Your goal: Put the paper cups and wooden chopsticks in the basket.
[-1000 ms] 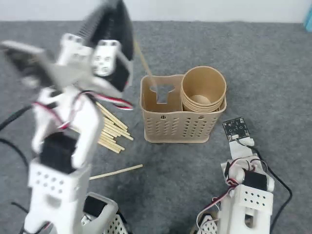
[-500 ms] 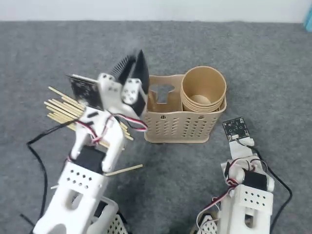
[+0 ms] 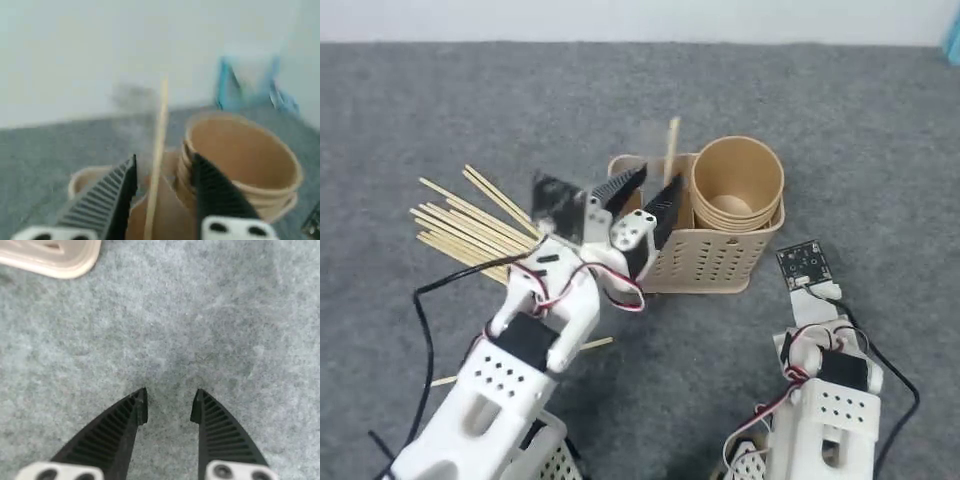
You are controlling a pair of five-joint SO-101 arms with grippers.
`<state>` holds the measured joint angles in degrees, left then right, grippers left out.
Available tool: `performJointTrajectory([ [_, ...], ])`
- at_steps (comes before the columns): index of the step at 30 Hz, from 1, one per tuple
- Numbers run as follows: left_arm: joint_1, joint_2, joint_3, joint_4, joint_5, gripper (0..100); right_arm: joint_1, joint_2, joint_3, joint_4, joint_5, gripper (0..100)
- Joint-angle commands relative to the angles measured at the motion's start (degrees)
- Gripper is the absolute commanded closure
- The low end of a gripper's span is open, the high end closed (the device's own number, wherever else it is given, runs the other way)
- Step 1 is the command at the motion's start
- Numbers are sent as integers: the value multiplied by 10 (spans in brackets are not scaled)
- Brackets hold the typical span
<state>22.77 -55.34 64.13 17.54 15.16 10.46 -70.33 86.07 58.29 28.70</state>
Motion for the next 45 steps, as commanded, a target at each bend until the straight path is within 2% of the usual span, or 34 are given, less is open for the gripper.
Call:
performJointTrajectory([
  [1,-37,-11,-84,95,-4,683,0,-11,-6,-8,7,837],
  [5,-115,-11,-203,224,-4,713,0,-11,-6,-8,7,837],
  [10,-255,-11,-353,420,-4,778,0,-11,-6,-8,7,837],
  [14,-411,-11,-413,530,-1,804,0,-11,-6,-8,7,837],
  [18,-594,-11,-394,572,1,825,-2,-11,-6,-8,7,837],
  [21,-712,-11,-353,558,2,842,-3,-11,-6,-8,7,837],
  [24,-792,-11,-291,522,2,849,-3,-11,-7,-8,7,837],
  [27,-852,-11,-215,484,2,848,-4,-11,-8,-7,16,837],
  [31,-926,-11,-105,423,-1,848,-7,-12,-33,22,67,837],
  [38,-1023,-11,58,284,-2,848,6,-12,-255,133,131,837],
  [42,-1045,-11,143,234,-4,845,-69,-11,-404,196,149,837],
  [45,-1065,-11,167,192,-30,845,-175,-6,-500,241,149,837],
])
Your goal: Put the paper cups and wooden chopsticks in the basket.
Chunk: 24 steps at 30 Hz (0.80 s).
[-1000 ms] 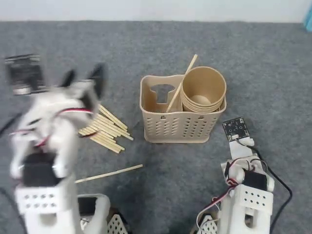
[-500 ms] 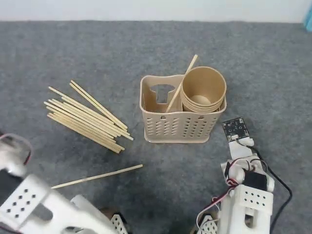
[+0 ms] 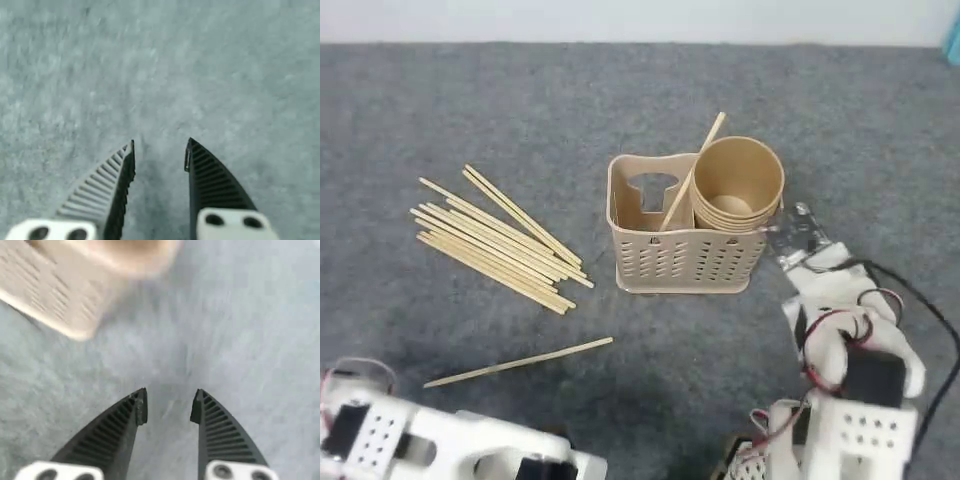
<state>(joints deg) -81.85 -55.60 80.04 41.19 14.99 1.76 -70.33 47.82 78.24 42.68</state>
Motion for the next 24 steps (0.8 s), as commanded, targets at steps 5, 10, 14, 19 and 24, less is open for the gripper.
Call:
performJointTrajectory([
  [5,-33,-8,10,-40,-30,845,-309,27,-231,86,-2,837],
  [10,-31,-8,9,-40,-30,845,-483,193,-300,81,-50,835],
  [14,-37,-8,7,-42,-14,845,-602,358,-345,46,-53,834],
  [19,-40,-8,9,-76,15,845,-668,539,-406,-18,-53,833],
  [24,-62,-4,10,-103,15,846,-719,689,-474,-33,-53,833],
])
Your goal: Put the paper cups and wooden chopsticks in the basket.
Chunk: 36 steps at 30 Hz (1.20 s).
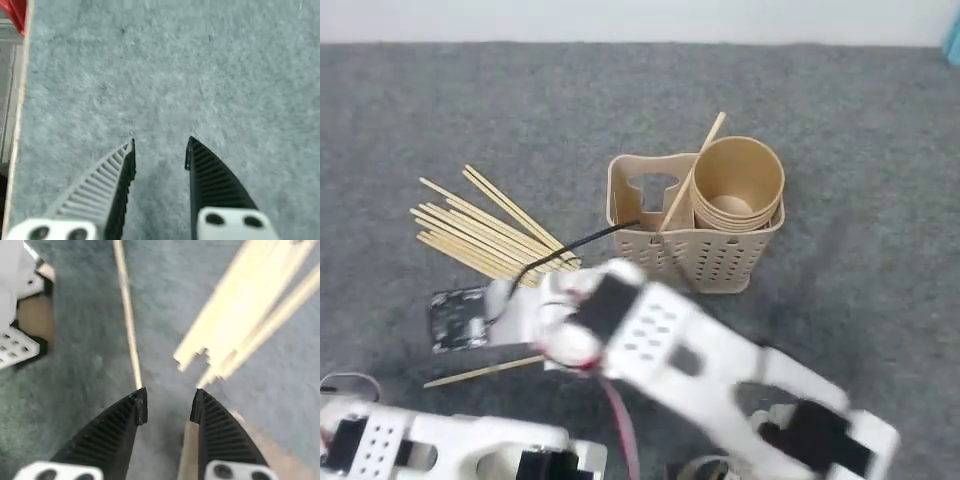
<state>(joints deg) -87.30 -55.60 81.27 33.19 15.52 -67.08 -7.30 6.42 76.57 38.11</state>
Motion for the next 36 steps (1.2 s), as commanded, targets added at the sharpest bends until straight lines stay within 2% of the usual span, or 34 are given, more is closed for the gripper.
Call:
performJointTrajectory([
  [1,-8,-4,-1,-24,10,846,-39,85,-74,-16,-5,832],
  [8,-9,-4,10,-48,10,847,-52,225,-190,-10,-3,829],
  [12,-28,-8,29,-93,10,848,-64,278,-220,-19,33,744],
  [14,-45,-8,34,-114,11,848,-54,292,-245,-35,18,720],
  [20,-68,-8,30,-120,11,848,-43,330,-268,-58,6,758],
  [22,-95,-8,25,-135,33,848,-31,342,-269,-75,-15,772],
  [25,-130,-9,15,-142,105,847,-23,361,-268,-98,-41,773],
  [32,-148,-37,22,-141,114,847,-8,372,-270,-103,-69,772],
  [36,-168,-59,17,-160,122,848,-5,385,-280,-103,-110,772],
])
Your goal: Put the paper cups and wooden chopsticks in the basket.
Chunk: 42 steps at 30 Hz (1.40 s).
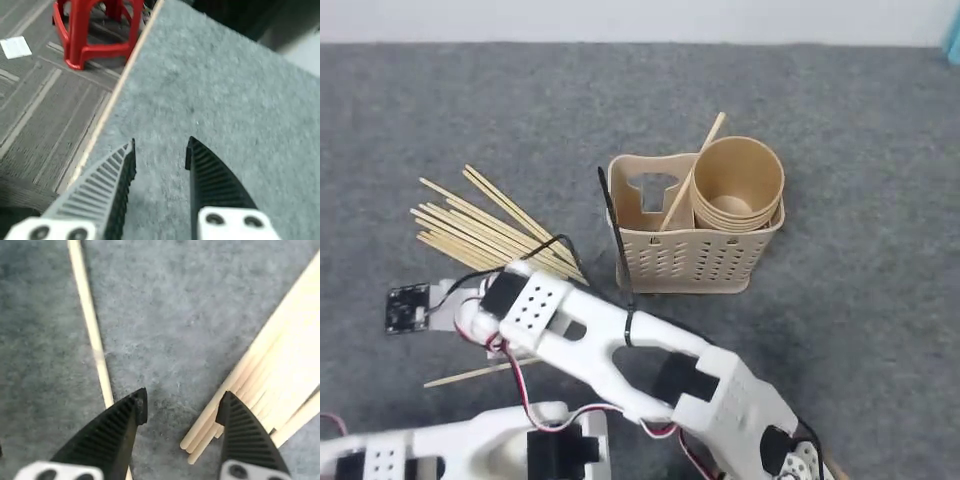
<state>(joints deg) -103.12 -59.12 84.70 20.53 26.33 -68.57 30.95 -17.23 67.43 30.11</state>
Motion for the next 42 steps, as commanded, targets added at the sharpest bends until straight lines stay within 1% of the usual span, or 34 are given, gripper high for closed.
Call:
performJointTrajectory([
  [1,-11,-26,-17,-49,20,848,11,10,-48,-14,-47,772],
  [4,-31,-33,-23,-93,25,848,21,37,-76,-15,-98,772],
  [5,-33,-36,-31,-97,25,848,21,43,-84,-15,-108,772],
  [7,-23,-40,-58,-79,23,848,21,46,-88,-12,-124,772],
  [10,-6,-39,-116,-30,22,848,18,46,-88,0,-129,774],
  [12,7,-36,-158,5,22,848,12,46,-88,11,-125,774],
  [15,41,-34,-219,58,17,848,7,46,-90,42,-76,775],
  [18,88,-11,-273,92,-9,848,7,46,-92,86,-33,775],
  [21,137,49,-331,123,-11,848,2,36,-93,124,-7,775],
  [24,178,140,-394,157,-11,848,11,7,-101,152,-9,775],
  [26,207,207,-434,198,-25,847,25,-21,-107,169,-9,775],
  [28,240,273,-470,252,-60,847,42,-54,-108,182,-9,775],
  [30,270,331,-498,323,-84,847,56,-87,-108,195,-9,775],
  [33,303,397,-528,427,-91,846,71,-125,-108,218,-9,775],
  [38,345,459,-531,547,-94,846,73,-124,-107,233,-10,775],
  [42,381,467,-495,600,-141,848,73,-102,-107,231,-4,775],
])
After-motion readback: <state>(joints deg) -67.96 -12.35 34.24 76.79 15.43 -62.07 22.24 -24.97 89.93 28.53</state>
